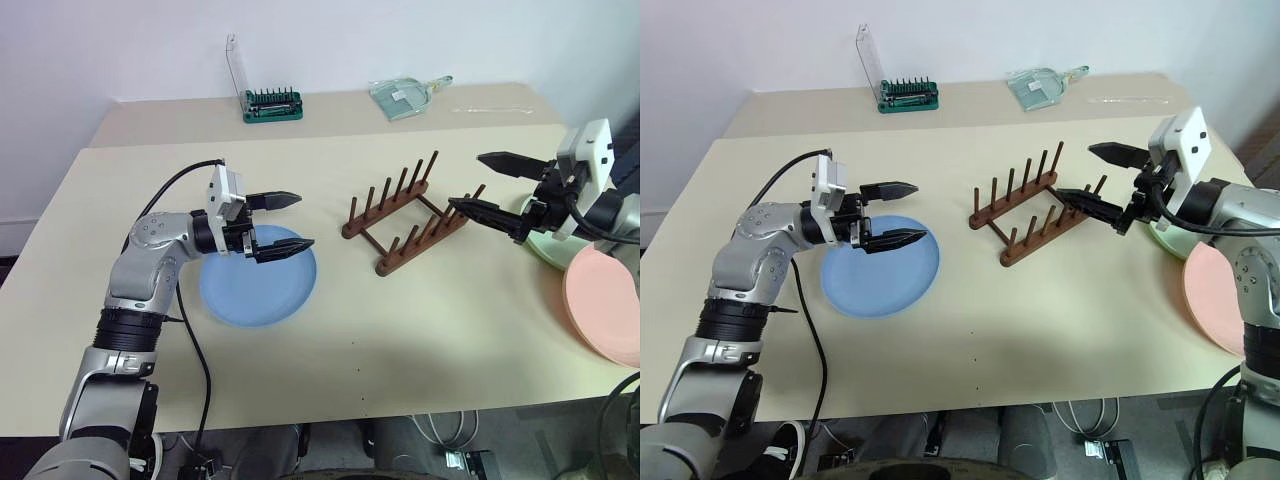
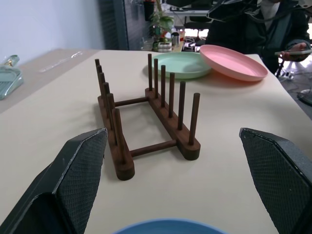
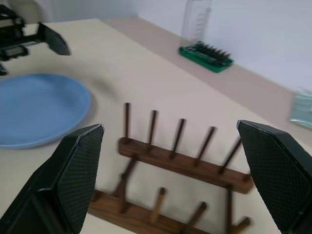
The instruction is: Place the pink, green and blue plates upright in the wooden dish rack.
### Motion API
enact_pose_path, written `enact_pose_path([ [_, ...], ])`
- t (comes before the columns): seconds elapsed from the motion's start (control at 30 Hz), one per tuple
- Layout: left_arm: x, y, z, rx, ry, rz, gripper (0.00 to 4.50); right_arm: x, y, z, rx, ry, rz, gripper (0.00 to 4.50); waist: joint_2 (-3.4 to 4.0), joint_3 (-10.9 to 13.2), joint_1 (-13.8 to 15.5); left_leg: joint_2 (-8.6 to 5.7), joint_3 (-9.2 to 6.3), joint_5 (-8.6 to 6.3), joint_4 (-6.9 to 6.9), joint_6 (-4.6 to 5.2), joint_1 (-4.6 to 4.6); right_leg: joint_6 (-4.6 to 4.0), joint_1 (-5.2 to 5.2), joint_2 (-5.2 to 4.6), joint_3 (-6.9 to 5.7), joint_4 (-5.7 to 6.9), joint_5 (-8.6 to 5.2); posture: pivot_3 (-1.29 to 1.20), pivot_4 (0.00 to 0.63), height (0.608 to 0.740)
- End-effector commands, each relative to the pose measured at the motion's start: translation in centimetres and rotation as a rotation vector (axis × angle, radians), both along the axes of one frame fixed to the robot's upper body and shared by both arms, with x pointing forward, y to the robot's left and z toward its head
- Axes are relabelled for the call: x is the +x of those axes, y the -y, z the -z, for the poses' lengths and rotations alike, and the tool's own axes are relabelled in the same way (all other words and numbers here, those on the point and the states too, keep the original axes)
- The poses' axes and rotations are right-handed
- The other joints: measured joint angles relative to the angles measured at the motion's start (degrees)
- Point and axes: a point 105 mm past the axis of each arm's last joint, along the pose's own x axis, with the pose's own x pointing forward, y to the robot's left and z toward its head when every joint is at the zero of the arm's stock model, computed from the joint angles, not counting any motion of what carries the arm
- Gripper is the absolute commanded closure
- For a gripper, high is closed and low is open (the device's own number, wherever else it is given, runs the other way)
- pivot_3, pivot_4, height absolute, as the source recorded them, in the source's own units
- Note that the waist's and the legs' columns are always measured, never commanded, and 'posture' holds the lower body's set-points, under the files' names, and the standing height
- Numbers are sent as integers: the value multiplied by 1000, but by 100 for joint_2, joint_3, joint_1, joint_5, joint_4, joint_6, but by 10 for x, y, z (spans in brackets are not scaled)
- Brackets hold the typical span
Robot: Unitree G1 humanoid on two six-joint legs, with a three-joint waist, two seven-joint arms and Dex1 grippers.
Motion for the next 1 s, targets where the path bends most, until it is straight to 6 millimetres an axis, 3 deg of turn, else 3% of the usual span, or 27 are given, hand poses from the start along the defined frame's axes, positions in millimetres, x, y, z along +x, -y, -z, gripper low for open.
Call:
enact_pose_path([
  [0.03, -1, -4, -9, 4, 37, -19, 0, 1, -4, -8, -7, 43, -20, 25, 0, 0, 2, 1, 1, 0, -1, 0, 0, 0, 0, 1, 1, 0, 0, 0, 150, 740],
  [0.3, -10, 1, 1, 24, -13, -1, 0, -2, -8, -3, 15, 47, -17, 25, 0, 0, 11, 2, 4, -1, -1, 1, 2, 0, 0, 2, 7, 0, 0, 0, 150, 740],
  [0.5, 10, -7, -7, 72, 45, -73, 0, -2, -9, 5, 28, 45, 4, 25, 0, 0, 21, 2, 5, -1, -1, 1, 2, 0, 1, 4, 8, -2, 0, 0, 150, 740],
  [0.57, 10, -18, -6, 79, 32, -62, 0, -1, -22, 4, 34, 57, -5, 25, 0, 0, 7, 2, 7, -1, -1, 1, 4, 0, 0, 5, 11, -1, 0, 0, 150, 740],
  [0.7, 10, -1, -4, 107, 1, -24, 0, -6, -11, 6, 53, 53, 8, 25, 0, 0, 14, 10, 20, -2, -7, 2, 15, 0, -1, 17, 31, -1, 0, 0, 150, 740],
  [0.87, 15, -5, 1, 149, -18, -16, 0, -12, -26, 10, 57, 64, -6, 25, 0, 0, 15, 11, 22, -3, -7, 3, 16, 1, 0, 20, 38, -1, 0, 0, 150, 740],
  [1.0, 2, 7, -6, 160, -53, 63, 0, -12, -29, 3, 88, 99, -6, 25, -1, 0, 6, 12, 30, -4, -7, 5, 20, 1, 0, 21, 47, 0, 0, 0, 150, 740],
])
